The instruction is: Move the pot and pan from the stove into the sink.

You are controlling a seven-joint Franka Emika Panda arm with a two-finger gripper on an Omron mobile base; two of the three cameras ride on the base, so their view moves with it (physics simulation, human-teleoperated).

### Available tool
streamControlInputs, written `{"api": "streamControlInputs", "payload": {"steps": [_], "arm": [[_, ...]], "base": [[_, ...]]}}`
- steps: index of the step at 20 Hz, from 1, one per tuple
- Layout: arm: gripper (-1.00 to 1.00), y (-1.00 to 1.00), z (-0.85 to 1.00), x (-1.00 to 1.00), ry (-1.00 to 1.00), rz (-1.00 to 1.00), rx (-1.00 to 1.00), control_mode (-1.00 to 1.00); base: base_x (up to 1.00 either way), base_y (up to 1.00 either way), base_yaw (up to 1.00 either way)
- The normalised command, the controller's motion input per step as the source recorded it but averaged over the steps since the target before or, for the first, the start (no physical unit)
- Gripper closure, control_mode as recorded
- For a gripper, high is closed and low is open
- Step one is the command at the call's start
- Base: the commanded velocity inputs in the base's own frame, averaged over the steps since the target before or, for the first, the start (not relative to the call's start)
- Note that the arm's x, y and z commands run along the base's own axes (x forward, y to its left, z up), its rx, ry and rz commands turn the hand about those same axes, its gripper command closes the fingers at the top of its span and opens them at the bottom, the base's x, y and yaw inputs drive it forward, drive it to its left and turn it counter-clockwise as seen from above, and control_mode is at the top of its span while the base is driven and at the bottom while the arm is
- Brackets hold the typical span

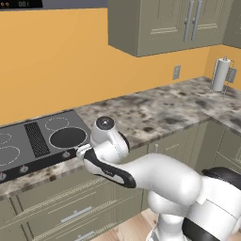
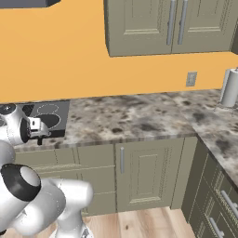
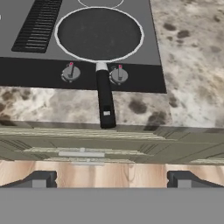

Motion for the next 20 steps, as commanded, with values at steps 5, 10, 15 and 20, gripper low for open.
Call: {"api": "streamControlInputs", "payload": {"steps": [5,10,15,20], "arm": [[-1.0,0.06,-0.2,0.23,0.01,0.0,0.0,-1.0],[-1.0,0.1,-0.29,0.29,0.0,0.0,0.0,-1.0],[-1.0,0.13,-0.29,0.32,0.02,0.0,0.0,-1.0],[-1.0,0.17,-0.27,0.4,0.0,0.0,0.0,-1.0]], "base": [[0.0,0.0,0.0],[0.0,0.0,0.0],[0.0,0.0,0.0],[0.0,0.0,0.0]]}}
